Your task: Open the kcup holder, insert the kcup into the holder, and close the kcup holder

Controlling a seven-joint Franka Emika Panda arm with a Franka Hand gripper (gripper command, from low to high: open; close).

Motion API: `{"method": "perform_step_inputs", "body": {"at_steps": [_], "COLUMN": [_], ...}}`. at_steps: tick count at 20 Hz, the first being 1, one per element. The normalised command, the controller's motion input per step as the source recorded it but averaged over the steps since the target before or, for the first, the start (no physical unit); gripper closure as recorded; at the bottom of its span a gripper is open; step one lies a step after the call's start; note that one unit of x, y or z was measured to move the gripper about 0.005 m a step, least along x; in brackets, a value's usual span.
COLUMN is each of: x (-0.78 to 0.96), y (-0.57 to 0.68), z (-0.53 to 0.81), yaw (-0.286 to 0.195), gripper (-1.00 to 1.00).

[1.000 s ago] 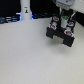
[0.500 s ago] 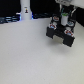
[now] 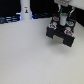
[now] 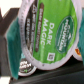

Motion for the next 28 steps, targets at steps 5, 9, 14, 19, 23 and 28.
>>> {"method": "perform_step_inputs", "body": {"at_steps": [5,9,14,19,23,28], "x": [0.02,0.01,-0.08,-0.01,0.01,0.0], "y": [-0.06,-0.09,-0.11,-0.08,-0.03,-0.02], "z": [-0.17,-0.07,0.09,-0.09,-0.16,-0.24], "yaw": [-0.003,-0.012,-0.002,-0.001,-0.008,0.001], "gripper": [1.0,1.0,1.0,1.0,1.0,1.0]}}
